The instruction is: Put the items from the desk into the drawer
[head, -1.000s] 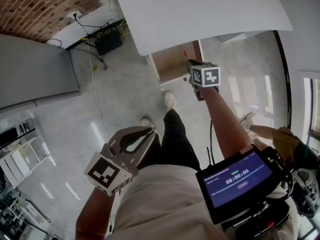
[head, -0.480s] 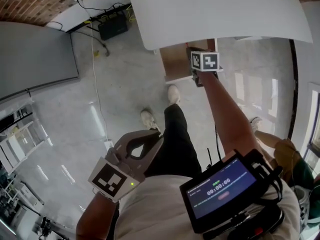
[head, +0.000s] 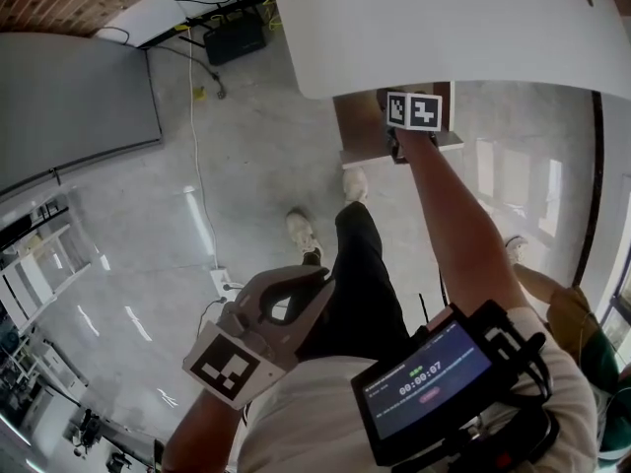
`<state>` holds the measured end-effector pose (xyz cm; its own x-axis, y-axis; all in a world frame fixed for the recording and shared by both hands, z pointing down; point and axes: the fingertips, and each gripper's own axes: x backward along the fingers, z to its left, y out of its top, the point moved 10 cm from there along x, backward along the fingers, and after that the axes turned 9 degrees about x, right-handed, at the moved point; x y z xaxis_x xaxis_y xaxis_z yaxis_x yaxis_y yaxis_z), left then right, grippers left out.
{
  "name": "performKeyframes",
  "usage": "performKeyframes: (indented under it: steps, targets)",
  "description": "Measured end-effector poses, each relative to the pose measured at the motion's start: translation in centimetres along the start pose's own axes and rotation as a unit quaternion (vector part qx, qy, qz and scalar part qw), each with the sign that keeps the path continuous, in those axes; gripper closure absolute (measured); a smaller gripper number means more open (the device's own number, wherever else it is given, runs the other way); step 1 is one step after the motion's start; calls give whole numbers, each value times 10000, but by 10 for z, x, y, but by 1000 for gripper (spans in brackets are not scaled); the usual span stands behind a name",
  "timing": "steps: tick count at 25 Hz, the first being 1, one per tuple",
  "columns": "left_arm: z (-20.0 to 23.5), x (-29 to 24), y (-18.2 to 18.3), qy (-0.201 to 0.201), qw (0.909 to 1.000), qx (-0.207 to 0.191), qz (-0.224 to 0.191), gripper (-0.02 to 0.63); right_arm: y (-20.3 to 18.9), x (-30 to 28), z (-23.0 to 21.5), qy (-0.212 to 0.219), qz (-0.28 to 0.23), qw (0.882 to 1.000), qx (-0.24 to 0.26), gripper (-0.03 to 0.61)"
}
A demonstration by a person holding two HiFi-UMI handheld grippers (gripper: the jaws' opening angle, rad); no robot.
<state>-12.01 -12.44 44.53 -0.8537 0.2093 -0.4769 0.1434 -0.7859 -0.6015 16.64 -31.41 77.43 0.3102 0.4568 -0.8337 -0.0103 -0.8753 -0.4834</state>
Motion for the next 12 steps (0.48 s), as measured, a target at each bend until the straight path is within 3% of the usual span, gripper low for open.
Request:
performKeyframes:
  steps: [12]
  targets:
    - [11,-15,-15,48,9994,338,31,583,-3,-36,-15,32,523,9984,206,534]
